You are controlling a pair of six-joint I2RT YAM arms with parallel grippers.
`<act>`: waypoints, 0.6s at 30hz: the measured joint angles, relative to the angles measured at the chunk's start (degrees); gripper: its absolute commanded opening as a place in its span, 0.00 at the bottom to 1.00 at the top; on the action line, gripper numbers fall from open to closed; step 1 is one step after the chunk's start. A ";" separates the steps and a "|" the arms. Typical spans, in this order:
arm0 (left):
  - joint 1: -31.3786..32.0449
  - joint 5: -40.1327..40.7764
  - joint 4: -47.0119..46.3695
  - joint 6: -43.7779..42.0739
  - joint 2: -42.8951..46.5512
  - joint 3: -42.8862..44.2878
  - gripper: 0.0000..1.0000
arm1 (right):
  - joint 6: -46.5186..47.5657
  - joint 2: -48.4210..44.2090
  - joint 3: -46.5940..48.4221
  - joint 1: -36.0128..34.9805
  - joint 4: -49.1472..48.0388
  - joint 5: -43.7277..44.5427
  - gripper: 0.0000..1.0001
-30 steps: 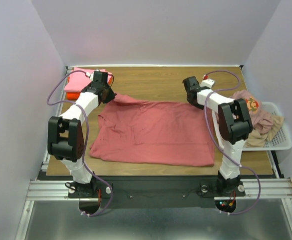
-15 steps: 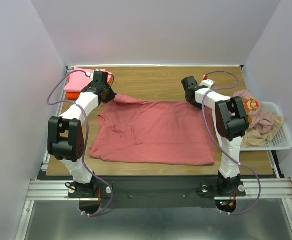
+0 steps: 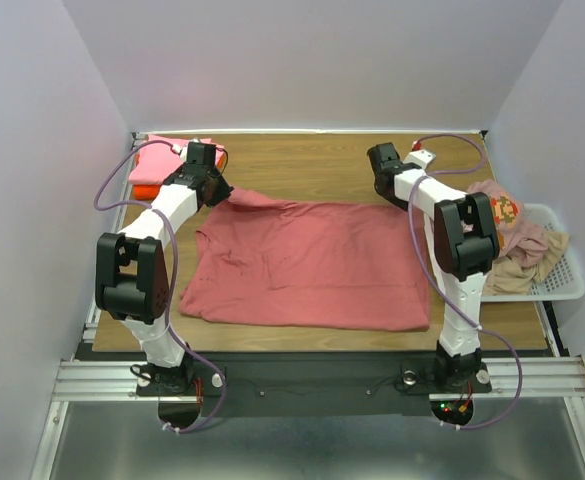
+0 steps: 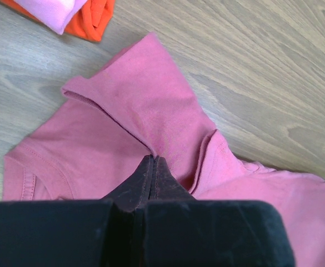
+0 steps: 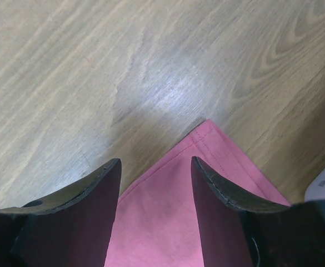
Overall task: Fold and stack the t-shirts
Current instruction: Fold the tshirt
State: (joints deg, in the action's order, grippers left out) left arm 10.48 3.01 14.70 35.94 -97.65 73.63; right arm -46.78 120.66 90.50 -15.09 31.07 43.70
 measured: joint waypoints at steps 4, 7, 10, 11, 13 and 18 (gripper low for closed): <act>0.00 0.00 0.00 -0.04 0.00 0.00 0.00 | 0.00 1.75 0.00 0.17 0.00 -0.26 0.59; 0.00 -0.04 0.00 -0.04 0.00 0.00 0.00 | -0.28 3.13 0.00 0.35 -0.28 0.00 0.59; 0.00 -0.11 -0.02 -0.04 0.00 0.00 0.00 | -0.66 3.15 0.00 0.55 -0.35 -0.17 0.55; 0.00 -0.11 -0.02 -0.04 0.00 0.00 0.00 | -0.68 3.15 0.00 0.57 -0.35 -0.20 0.52; 0.00 -0.11 -0.04 -0.07 0.00 0.00 0.00 | -0.79 3.15 -0.02 0.59 -0.55 -0.50 0.44; 0.00 -0.15 -0.15 -0.07 0.00 0.00 0.00 | -1.92 2.45 -1.86 0.63 -2.51 -0.96 0.28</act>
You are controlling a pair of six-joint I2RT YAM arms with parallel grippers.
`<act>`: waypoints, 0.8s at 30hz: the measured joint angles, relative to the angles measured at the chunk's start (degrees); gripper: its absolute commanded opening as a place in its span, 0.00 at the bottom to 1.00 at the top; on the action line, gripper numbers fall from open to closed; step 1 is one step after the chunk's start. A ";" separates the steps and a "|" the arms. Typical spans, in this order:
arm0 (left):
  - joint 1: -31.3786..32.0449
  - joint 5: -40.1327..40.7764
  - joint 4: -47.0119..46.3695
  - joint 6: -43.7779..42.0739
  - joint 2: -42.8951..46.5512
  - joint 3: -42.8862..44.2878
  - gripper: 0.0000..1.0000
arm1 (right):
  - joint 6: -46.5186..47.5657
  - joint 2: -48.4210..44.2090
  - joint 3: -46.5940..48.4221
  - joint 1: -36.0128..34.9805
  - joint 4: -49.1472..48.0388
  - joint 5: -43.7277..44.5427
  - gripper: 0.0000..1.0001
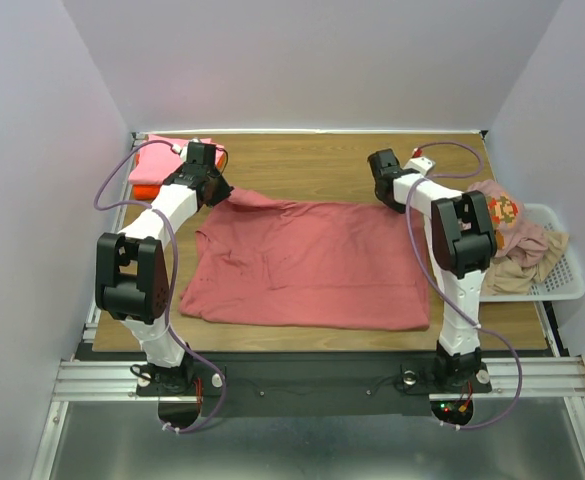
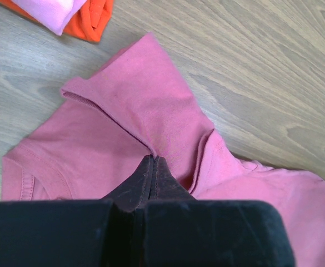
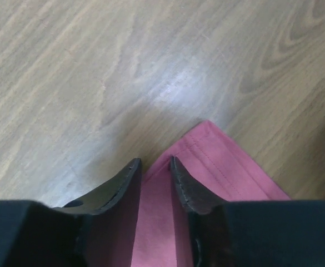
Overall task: Fold and stack the t-shirts
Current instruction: Fold the tshirt
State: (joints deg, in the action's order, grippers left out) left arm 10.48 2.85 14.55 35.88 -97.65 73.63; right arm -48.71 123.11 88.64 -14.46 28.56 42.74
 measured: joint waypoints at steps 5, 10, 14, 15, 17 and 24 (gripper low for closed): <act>0.02 -0.02 -0.04 0.04 0.00 -0.09 0.00 | -1.05 -2.21 -3.50 0.28 -0.59 -0.20 0.07; 0.02 -0.04 -0.24 0.20 0.33 -1.95 0.00 | -1.44 -3.74 -5.51 0.44 -0.22 -0.11 0.00; 0.02 -0.04 -0.07 0.35 1.09 -2.84 0.00 | -0.96 -3.91 -5.57 0.52 0.22 -0.11 0.00; 0.02 -0.04 -0.15 0.39 1.51 -2.89 0.00 | -0.55 -4.04 -5.55 0.52 0.59 -0.13 0.00; 0.02 -0.02 -0.24 0.44 2.38 -3.17 0.00 | -0.11 -4.52 -5.60 0.52 1.18 -0.15 0.00; 0.02 0.24 -0.35 0.81 7.76 -6.47 0.00 | 1.70 -12.02 -10.21 -0.11 1.46 -0.35 0.00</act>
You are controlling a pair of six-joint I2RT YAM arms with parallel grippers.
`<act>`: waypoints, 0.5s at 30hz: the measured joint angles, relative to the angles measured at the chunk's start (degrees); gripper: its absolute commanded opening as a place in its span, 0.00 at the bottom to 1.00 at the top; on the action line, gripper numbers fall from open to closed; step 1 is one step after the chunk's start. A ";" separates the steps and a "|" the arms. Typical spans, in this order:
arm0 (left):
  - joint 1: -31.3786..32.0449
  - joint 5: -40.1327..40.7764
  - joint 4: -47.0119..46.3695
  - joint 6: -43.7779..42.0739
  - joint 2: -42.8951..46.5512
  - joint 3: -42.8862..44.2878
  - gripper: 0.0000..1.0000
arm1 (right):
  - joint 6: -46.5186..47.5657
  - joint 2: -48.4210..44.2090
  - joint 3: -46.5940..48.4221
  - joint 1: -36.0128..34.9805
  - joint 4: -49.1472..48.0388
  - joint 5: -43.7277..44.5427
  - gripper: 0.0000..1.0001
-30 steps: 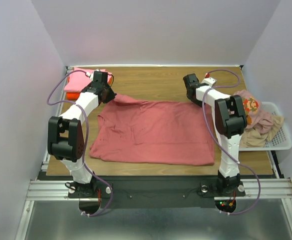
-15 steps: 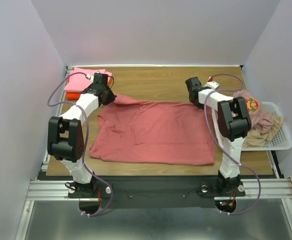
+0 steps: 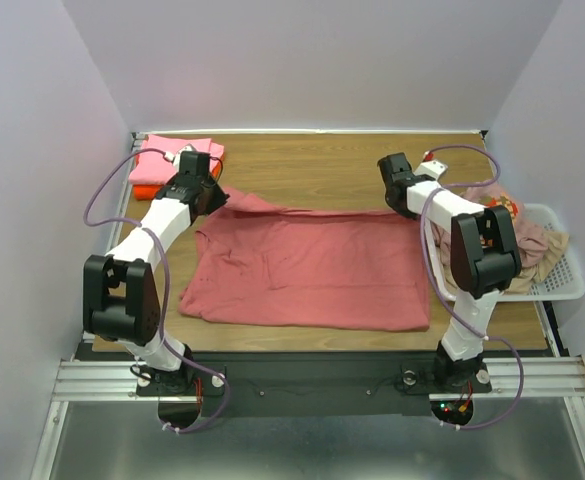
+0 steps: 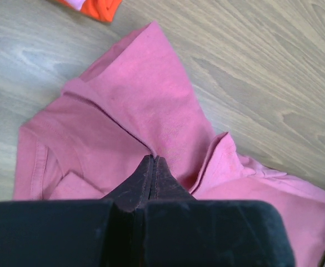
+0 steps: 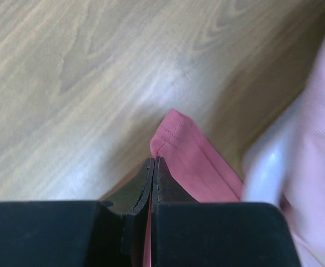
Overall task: Fold and stack the t-shirts
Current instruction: Fold the tshirt
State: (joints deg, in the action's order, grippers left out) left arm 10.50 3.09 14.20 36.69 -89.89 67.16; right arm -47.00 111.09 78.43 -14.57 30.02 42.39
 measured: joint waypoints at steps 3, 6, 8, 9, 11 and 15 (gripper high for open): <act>0.00 0.28 -0.02 0.37 2.89 -3.08 0.00 | 1.03 -3.13 -2.82 -0.85 0.02 -0.26 0.00; 0.00 0.68 0.15 1.03 6.54 -7.08 0.00 | 1.68 -5.07 -5.95 -1.90 -0.24 -1.05 0.00; 0.00 1.09 0.42 1.79 9.14 -9.94 0.00 | 1.81 -6.38 -8.24 -2.64 0.04 -1.55 0.00; 0.00 1.27 0.48 2.14 10.60 -11.50 0.00 | 1.84 -7.04 -9.27 -2.86 -0.02 -1.79 0.00; 0.00 1.49 0.72 2.91 13.07 -14.14 0.00 | 1.88 -8.63 -11.15 -3.32 0.09 -2.40 0.00; 0.00 1.57 1.38 4.39 18.40 -19.10 0.00 | 1.99 -13.29 -14.53 -3.78 0.07 -3.08 0.00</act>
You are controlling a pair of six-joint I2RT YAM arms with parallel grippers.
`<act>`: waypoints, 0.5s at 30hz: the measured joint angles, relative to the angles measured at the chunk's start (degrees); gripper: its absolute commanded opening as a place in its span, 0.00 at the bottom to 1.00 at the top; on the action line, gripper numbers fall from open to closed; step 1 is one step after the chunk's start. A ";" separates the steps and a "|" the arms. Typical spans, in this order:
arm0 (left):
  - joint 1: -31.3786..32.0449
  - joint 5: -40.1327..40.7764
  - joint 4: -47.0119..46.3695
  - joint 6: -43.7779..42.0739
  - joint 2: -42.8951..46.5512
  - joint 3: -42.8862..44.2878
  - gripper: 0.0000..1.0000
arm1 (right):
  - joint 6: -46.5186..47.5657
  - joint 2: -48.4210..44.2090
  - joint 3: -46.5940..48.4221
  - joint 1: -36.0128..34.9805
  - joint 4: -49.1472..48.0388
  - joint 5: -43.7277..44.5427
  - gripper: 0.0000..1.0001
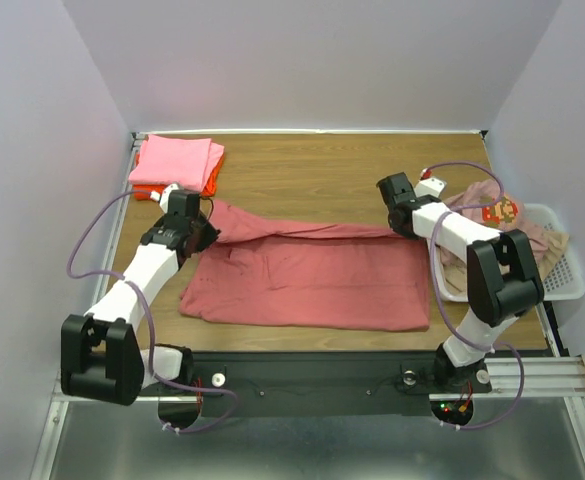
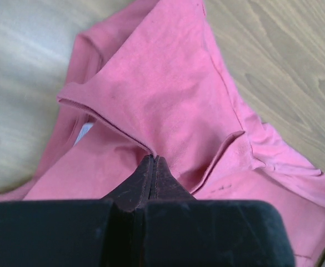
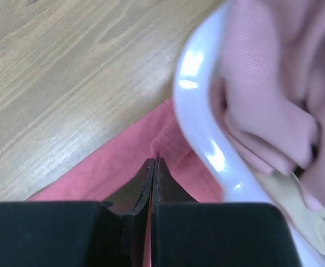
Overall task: Fold and stack the t-shirts
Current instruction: Fold the tshirt
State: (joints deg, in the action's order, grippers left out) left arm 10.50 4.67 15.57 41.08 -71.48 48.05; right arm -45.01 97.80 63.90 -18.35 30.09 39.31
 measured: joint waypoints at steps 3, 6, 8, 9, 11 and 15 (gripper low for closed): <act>0.00 -0.15 0.66 0.87 3.21 -2.49 0.00 | 0.00 -2.58 -1.57 -0.02 0.04 -0.24 0.00; 0.00 -0.24 1.66 1.70 6.84 -4.94 0.00 | 0.02 -4.00 -2.64 -0.02 -0.09 -0.28 0.00; 0.00 -0.33 2.84 2.19 9.16 -5.88 0.00 | 0.02 -4.48 -3.37 -0.02 -0.04 -0.37 0.00; 0.04 -0.33 3.43 2.34 10.60 -6.19 0.00 | 0.02 -4.72 -3.72 -0.02 -0.07 -0.46 0.00; 0.26 0.15 5.27 2.91 13.60 -6.47 0.00 | 0.04 -5.14 -4.04 -0.02 0.04 -0.81 0.00; 0.42 1.11 8.46 3.19 19.69 -6.47 0.00 | 0.02 -7.10 -4.83 -0.07 0.02 -0.83 0.00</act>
State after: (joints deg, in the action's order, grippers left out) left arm 10.92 5.78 24.03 44.27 -51.79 41.58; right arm -44.99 90.70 59.07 -18.41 30.11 38.48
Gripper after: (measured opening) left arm 0.017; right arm 0.013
